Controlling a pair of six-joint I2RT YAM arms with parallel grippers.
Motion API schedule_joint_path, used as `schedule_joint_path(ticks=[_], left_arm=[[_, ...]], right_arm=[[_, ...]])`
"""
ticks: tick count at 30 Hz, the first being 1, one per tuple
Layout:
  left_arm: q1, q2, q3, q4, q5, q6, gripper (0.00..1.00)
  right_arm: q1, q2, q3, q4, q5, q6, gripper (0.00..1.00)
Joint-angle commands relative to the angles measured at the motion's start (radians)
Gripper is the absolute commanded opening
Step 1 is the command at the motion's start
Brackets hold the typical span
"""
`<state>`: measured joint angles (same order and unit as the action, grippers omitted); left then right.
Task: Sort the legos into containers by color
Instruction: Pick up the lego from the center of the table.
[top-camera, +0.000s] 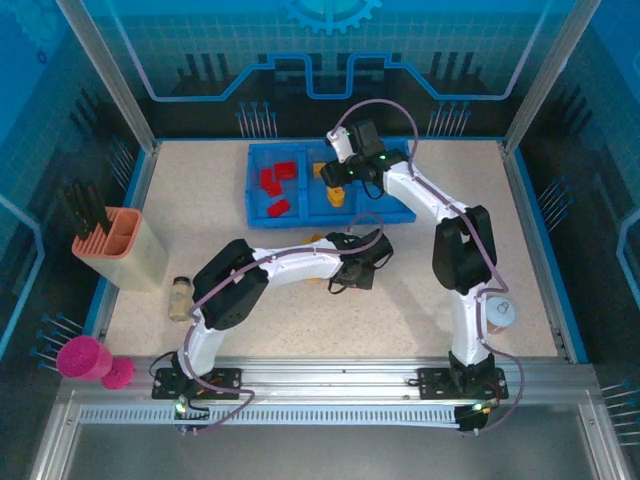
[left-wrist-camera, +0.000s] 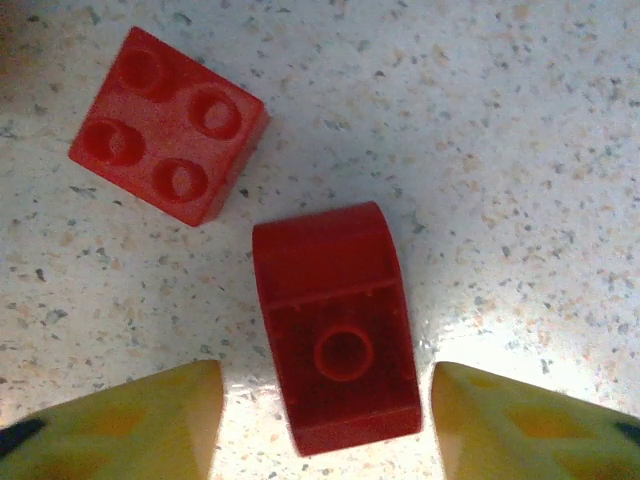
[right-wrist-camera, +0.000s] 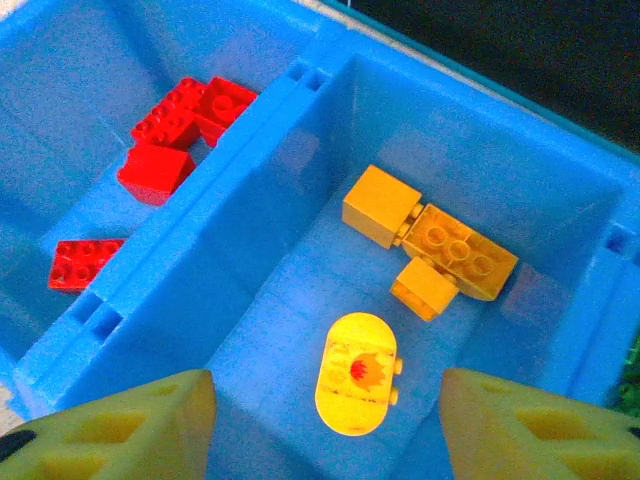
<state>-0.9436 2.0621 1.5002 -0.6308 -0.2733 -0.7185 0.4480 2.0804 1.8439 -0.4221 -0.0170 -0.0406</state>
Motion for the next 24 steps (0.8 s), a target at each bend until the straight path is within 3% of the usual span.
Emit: schedule_joint_path(ticks=[1,9,17,24], left_arm=[[0.012,0.026,-0.018,-0.001,0.001,-0.010,0.47],[0.041,0.023,-0.076,0.043,0.073,0.011,0.29],[0.070,-0.198,-0.121,-0.030,0.033,0.094,0.26],[0.203,-0.392,-0.046,-0.076,-0.034,0.221,0.28]], right_arm=[[-0.026,-0.094,-0.058,0.040,-0.011,0.022,0.62],[-0.082,-0.266,-0.235,0.034,0.020,0.034,0.66],[-0.140,-0.479,-0.476,0.000,0.039,0.050,0.68],[-0.138,-0.525,-0.607,0.018,-0.010,0.142,0.69]])
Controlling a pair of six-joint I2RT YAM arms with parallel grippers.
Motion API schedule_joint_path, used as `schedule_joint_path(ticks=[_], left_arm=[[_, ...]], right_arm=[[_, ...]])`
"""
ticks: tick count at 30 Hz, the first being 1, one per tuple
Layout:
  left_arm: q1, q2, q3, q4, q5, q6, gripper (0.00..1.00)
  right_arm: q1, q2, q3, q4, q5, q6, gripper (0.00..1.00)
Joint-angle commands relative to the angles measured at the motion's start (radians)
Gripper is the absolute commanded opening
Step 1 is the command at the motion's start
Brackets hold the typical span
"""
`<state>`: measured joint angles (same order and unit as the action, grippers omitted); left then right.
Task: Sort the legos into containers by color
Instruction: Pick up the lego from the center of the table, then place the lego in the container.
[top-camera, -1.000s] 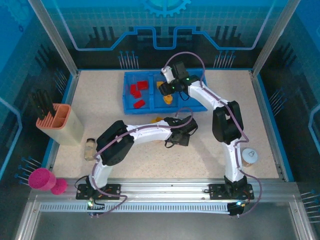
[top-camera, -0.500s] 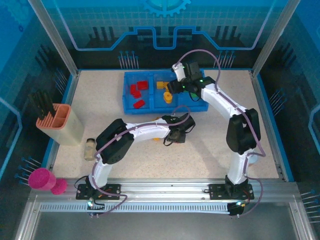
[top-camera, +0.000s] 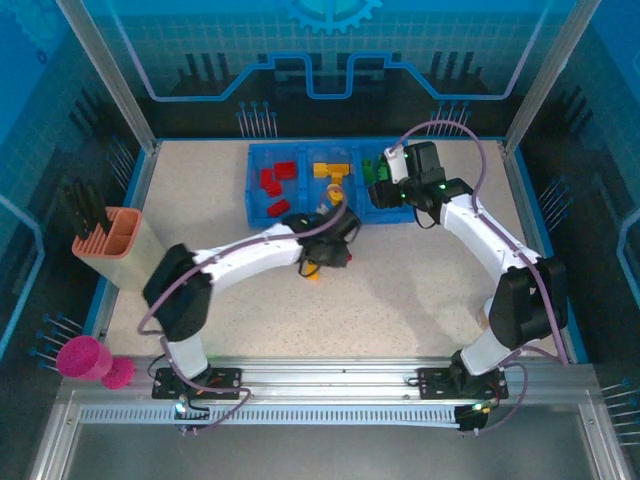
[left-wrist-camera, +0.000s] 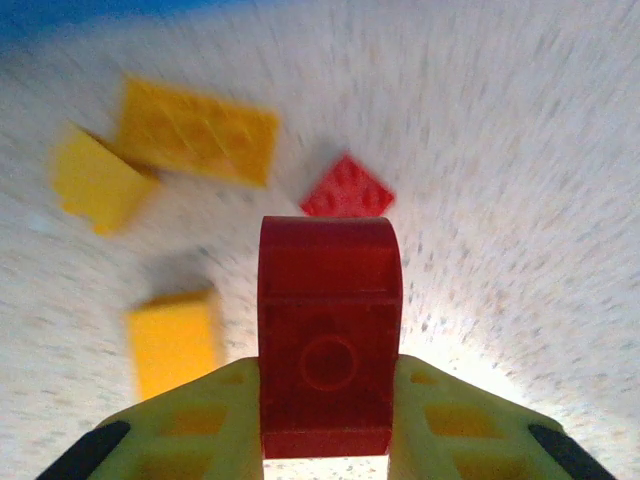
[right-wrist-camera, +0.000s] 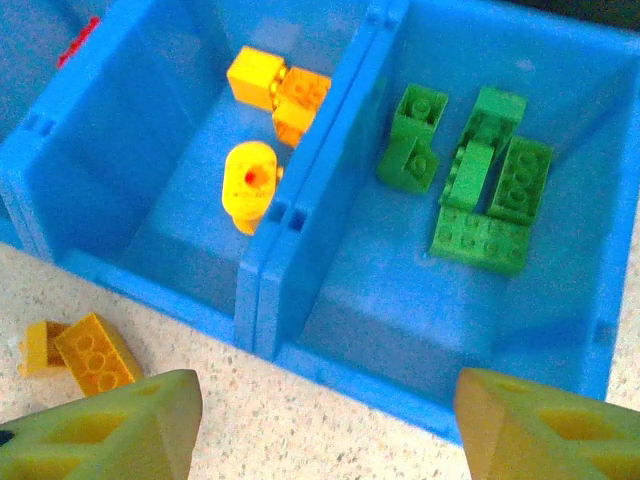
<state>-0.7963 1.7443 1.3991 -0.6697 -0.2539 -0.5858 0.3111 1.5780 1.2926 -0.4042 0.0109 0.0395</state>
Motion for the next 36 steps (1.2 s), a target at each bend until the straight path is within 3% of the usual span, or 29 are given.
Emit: schedule_joint_path(ticks=[1,7,11,15,27,36], left_arm=[[0.075,-0.082,0.064,-0.036,-0.069,0.112,0.28],[0.238,-0.085,0.070,0.048,-0.121,0.227,0.29],[0.330,-0.027,0.106,0.110,-0.120,0.263,0.29],[0.385,0.067,0.145,0.152,-0.105,0.269,0.30],[0.459,0.194,0.155,0.259,-0.055,0.257,0.34],[0.471,0.205,0.161,0.278,-0.047,0.263,0.53]], right_arm=[[0.003,-0.029,-0.077,0.006,-0.050,0.074,0.69],[0.112,-0.093,-0.196,0.018,-0.085,0.132,0.69],[0.215,-0.074,-0.199,-0.014,-0.119,0.363,0.70],[0.362,-0.022,-0.177,-0.021,0.002,0.512,0.70],[0.535,0.311,0.100,-0.125,0.092,0.568,0.71],[0.586,0.411,0.193,-0.283,0.204,0.577,0.72]])
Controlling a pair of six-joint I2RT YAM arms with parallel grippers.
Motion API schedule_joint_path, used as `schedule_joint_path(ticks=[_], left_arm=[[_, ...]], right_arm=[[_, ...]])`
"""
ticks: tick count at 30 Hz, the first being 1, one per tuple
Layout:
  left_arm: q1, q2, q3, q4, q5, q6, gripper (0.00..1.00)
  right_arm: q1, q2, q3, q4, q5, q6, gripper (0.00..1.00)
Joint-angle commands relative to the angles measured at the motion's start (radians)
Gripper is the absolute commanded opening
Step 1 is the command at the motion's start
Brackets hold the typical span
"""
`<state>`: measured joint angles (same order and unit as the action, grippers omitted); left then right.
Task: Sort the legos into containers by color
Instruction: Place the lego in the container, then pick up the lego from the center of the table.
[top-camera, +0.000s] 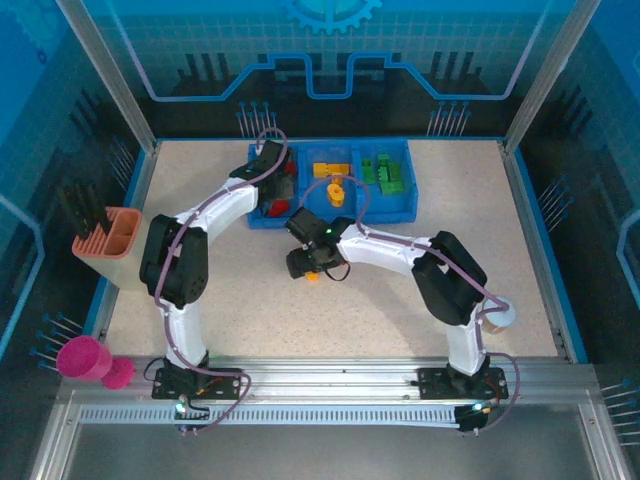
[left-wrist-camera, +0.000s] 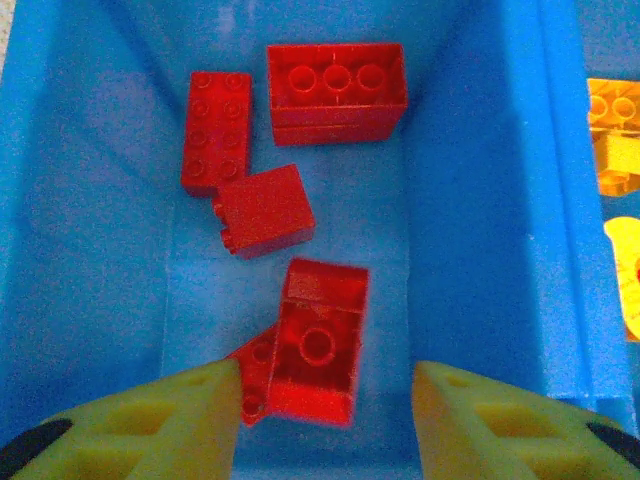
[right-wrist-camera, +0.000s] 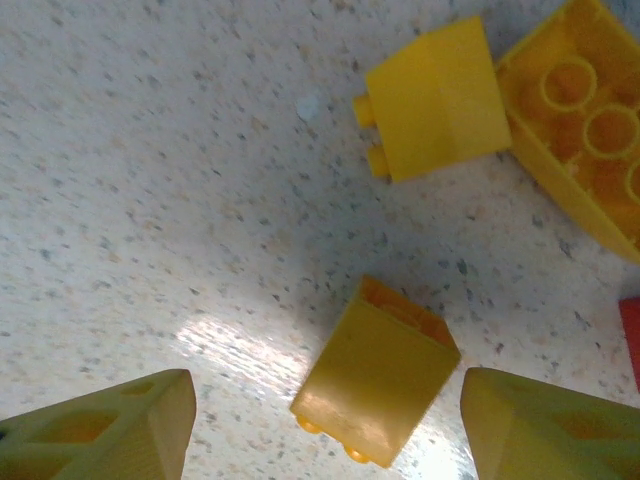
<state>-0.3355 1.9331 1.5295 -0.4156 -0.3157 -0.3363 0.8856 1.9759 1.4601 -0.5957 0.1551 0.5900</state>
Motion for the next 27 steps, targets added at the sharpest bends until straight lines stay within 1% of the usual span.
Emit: schedule_joint_path(ticks=[1,4,7,12,13,15,17,19,23,25,27], left_arm=[[0.011,0.016,0.031,0.027,0.014,0.016,0.55],[0.012,0.008,0.028,0.034,0.015,0.016,0.58],[0.012,-0.016,0.024,0.034,0.023,0.018,0.59],[0.012,-0.090,0.013,0.011,0.032,0.032,0.59],[0.012,-0.112,0.010,-0.002,0.032,0.036,0.59],[0.012,-0.159,-0.009,-0.029,0.030,0.040,0.60],[0.012,-0.232,-0.052,-0.043,0.023,0.047,0.60],[0.012,-0.298,-0.096,-0.064,0.014,0.057,0.60],[0.010,-0.439,-0.202,-0.162,-0.040,0.106,0.60],[0.010,-0.530,-0.283,-0.184,-0.065,0.115,0.61],[0.010,-0.614,-0.358,-0.205,-0.065,0.104,0.61]], right_arm=[[0.011,0.016,0.025,-0.092,0.058,0.028,0.71],[0.013,0.040,0.037,-0.099,0.053,0.027,0.70],[0.013,0.060,0.043,-0.088,0.048,0.027,0.68],[0.011,0.102,0.048,-0.044,0.016,0.015,0.60],[0.010,0.111,0.048,-0.032,0.001,0.009,0.56],[0.009,0.116,0.041,-0.016,-0.005,0.005,0.45],[0.008,0.098,0.020,-0.002,0.006,-0.001,0.36],[0.005,0.067,-0.003,0.000,0.014,-0.020,0.32],[-0.022,-0.001,-0.028,-0.056,-0.003,-0.087,0.26],[-0.034,-0.063,-0.046,-0.080,0.010,-0.132,0.24],[-0.060,-0.127,-0.059,-0.106,0.020,-0.173,0.24]])
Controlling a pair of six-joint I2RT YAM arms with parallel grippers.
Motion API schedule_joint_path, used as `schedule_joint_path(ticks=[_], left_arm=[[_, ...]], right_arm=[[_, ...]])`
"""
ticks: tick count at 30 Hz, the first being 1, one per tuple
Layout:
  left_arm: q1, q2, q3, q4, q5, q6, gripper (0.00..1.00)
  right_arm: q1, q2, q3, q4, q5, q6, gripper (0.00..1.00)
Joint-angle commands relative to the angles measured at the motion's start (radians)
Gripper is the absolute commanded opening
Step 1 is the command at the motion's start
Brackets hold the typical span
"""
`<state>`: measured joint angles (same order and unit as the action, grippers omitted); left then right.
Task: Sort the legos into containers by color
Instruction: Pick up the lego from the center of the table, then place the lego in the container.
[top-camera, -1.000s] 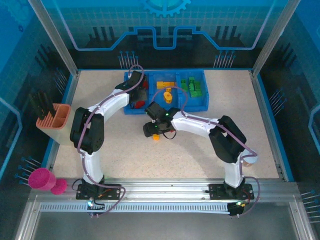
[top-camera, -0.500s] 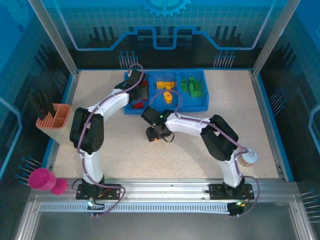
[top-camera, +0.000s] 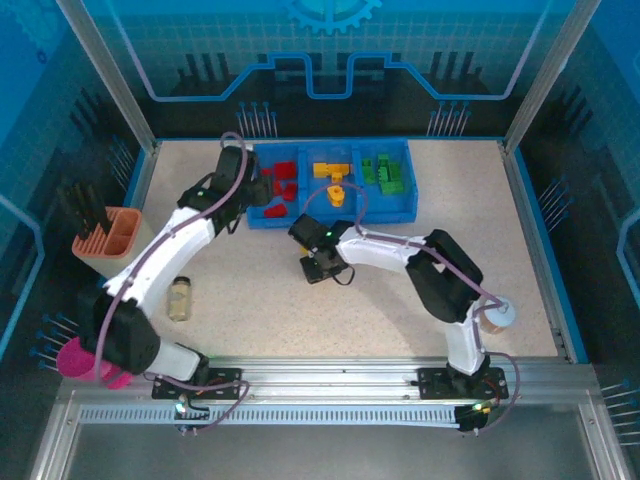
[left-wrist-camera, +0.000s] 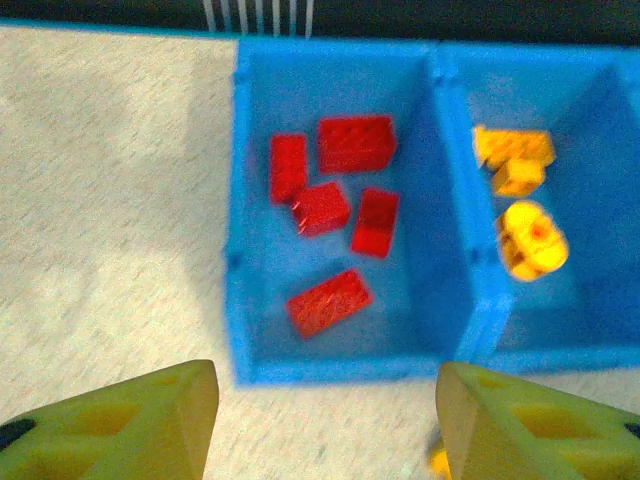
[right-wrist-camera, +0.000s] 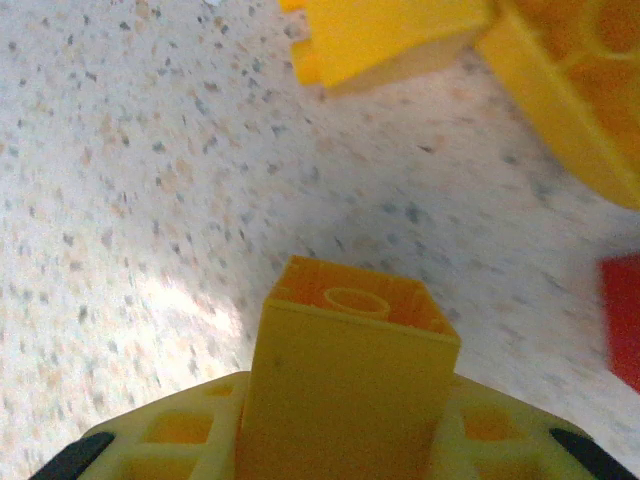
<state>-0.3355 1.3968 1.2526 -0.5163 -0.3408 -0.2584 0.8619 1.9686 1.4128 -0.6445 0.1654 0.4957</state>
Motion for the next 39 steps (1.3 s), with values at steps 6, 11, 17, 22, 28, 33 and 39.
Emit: schedule_joint_path(ticks=[6,11,17,22,28,33,39], left_arm=[[-0.002,-0.187,-0.175,-0.211,-0.046,-0.051,0.60],[-0.083,-0.222,-0.223,-0.269,-0.029,-0.175,0.62],[-0.267,-0.184,-0.239,-0.265,-0.022,-0.381,0.67],[-0.377,-0.136,-0.266,-0.112,0.019,-0.549,0.68],[-0.440,0.046,-0.188,-0.008,0.050,-0.590,0.70],[-0.455,0.160,-0.138,0.065,0.102,-0.669,0.71],[-0.464,0.264,-0.053,0.059,0.119,-0.748,0.74]], right_arm=[[-0.150,-0.188,0.051,-0.011,-0.025,-0.232,0.25],[-0.219,-0.041,0.224,0.047,-0.004,-0.325,0.25],[-0.266,0.179,0.457,0.039,-0.003,-0.374,0.25],[-0.302,0.309,0.566,0.037,-0.019,-0.374,0.28],[-0.322,0.335,0.591,0.034,-0.032,-0.379,0.36],[-0.322,0.308,0.592,0.034,-0.047,-0.402,0.40],[-0.322,0.259,0.561,0.044,-0.057,-0.420,0.54]])
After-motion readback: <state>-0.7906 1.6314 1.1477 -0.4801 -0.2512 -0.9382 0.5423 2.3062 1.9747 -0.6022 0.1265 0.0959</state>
